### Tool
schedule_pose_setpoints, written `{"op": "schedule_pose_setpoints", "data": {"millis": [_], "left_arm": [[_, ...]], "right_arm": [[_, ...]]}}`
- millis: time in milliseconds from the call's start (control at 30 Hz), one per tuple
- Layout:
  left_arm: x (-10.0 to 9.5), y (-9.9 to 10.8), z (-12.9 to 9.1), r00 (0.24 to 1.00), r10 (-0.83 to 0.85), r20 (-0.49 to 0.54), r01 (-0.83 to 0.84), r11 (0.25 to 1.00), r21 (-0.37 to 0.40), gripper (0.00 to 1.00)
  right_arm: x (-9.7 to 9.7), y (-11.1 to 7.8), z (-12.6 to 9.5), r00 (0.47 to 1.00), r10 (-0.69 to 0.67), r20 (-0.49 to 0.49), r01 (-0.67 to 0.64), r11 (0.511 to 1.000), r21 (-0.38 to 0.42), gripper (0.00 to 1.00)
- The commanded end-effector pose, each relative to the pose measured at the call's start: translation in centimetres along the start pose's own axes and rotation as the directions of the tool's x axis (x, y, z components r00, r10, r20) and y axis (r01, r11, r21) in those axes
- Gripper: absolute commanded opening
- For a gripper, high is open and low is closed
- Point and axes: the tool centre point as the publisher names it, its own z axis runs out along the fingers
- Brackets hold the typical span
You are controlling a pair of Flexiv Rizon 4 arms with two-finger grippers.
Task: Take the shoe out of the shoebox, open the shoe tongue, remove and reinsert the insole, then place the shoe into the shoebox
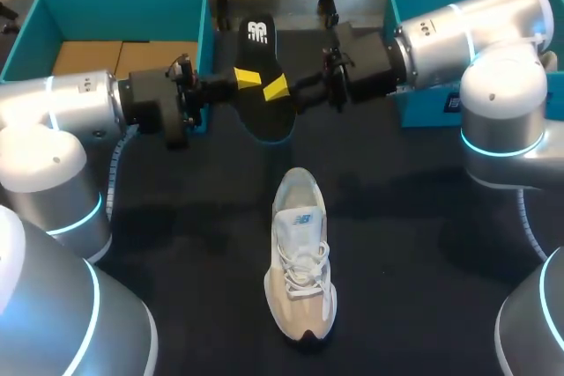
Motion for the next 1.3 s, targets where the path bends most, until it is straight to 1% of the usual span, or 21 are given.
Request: {"op": "schedule_pose_setpoints", "data": {"millis": [33, 67, 133, 167, 200, 233, 400, 433, 467, 500, 533, 567, 700, 833, 900, 933, 1000, 1300], "left_arm": [[0.0, -0.1, 0.1, 1.0, 0.002, 0.0, -0.002, 1.0, -0.003, 0.0], [0.0, -0.1, 0.1, 1.0, 0.002, 0.0, -0.002, 1.0, -0.003, 0.0], [0.0, -0.1, 0.1, 1.0, 0.002, 0.0, -0.002, 1.0, -0.003, 0.0], [0.0, -0.1, 0.1, 1.0, 0.002, 0.0, -0.002, 1.0, -0.003, 0.0], [0.0, -0.1, 0.1, 1.0, 0.002, 0.0, -0.002, 1.0, -0.003, 0.0], [0.0, -0.1, 0.1, 1.0, 0.002, 0.0, -0.002, 1.0, -0.003, 0.0], [0.0, -0.1, 0.1, 1.0, 0.002, 0.0, -0.002, 1.0, -0.003, 0.0], [0.0, -0.1, 0.0, 1.0, 0.003, 0.0, -0.003, 1.0, -0.004, 0.05], [-0.1, -0.2, -0.1, 1.0, 0.009, -0.001, -0.009, 1.0, -0.001, 0.31], [-0.1, -0.2, -0.2, 1.0, 0.015, -0.003, -0.015, 1.0, 0.004, 0.49], [-0.1, -0.3, -0.3, 1.0, 0.016, -0.006, -0.016, 1.0, 0.006, 0.91], [-0.2, -0.4, -0.5, 1.0, 0.016, -0.01, -0.016, 1.0, 0.008, 1.0], [-0.1, -0.5, -1.8, 0.998, 0.034, -0.055, -0.033, 0.999, 0.018, 1.0], [0.4, -0.2, -3.6, 0.992, 0.029, -0.119, -0.026, 0.999, 0.025, 1.0], [0.6, -0.3, -4.5, 0.989, -0.003, -0.145, 0.009, 0.999, 0.042, 1.0], [0.8, -0.4, -4.9, 0.985, 0.014, -0.174, -0.005, 0.999, 0.049, 1.0], [1.1, -0.7, -5.8, 0.972, 0.07, -0.223, -0.051, 0.995, 0.091, 1.0], [1.1, -0.7, -5.8, 0.972, 0.07, -0.223, -0.051, 0.995, 0.091, 1.0]], "right_arm": [[0.0, 0.1, 0.4, 1.0, 0.0, 0.002, 0.0, 1.0, 0.002, 0.29], [0.0, 0.1, 0.4, 1.0, 0.0, 0.001, 0.0, 1.0, 0.002, 0.29], [0.0, 0.1, 0.5, 1.0, 0.001, 0.001, -0.001, 1.0, 0.004, 0.25], [0.0, 0.2, 0.5, 1.0, 0.001, 0.001, -0.001, 1.0, 0.005, 0.22], [0.0, 0.2, 0.6, 1.0, 0.002, 0.001, -0.002, 1.0, 0.006, 0.09], [0.0, 0.2, 0.6, 1.0, 0.002, 0.002, -0.002, 1.0, 0.007, 0.0], [0.0, 0.2, 0.6, 1.0, -0.001, 0.001, 0.001, 1.0, 0.007, 0.0], [0.0, 0.3, 0.6, 1.0, -0.002, 0.0, 0.002, 1.0, 0.006, 0.0], [-0.1, 0.3, 0.6, 1.0, -0.004, -0.001, 0.004, 1.0, 0.004, 0.0], [-0.2, 0.2, 0.6, 1.0, -0.005, -0.002, 0.005, 1.0, 0.002, 0.0], [-0.2, 0.2, 0.5, 1.0, -0.005, -0.003, 0.005, 1.0, 0.0, 0.0], [-0.3, 0.2, 0.5, 1.0, -0.006, -0.004, 0.006, 1.0, -0.001, 0.0], [-0.7, 0.0, 0.1, 1.0, -0.022, -0.013, 0.021, 1.0, -0.018, 0.0], [-0.9, -0.1, -0.2, 0.999, -0.052, -0.015, 0.051, 0.998, -0.025, 0.0], [-1.0, -0.1, -0.3, 0.998, -0.062, -0.016, 0.061, 0.998, -0.026, 0.0], [-1.1, -0.1, -0.3, 0.998, -0.063, -0.016, 0.063, 0.998, -0.027, 0.0], [-1.4, -0.1, -0.4, 0.998, -0.051, -0.022, 0.05, 0.998, -0.044, 0.0], [-1.4, -0.1, -0.4, 0.998, -0.051, -0.022, 0.05, 0.998, -0.044, 0.0]]}}
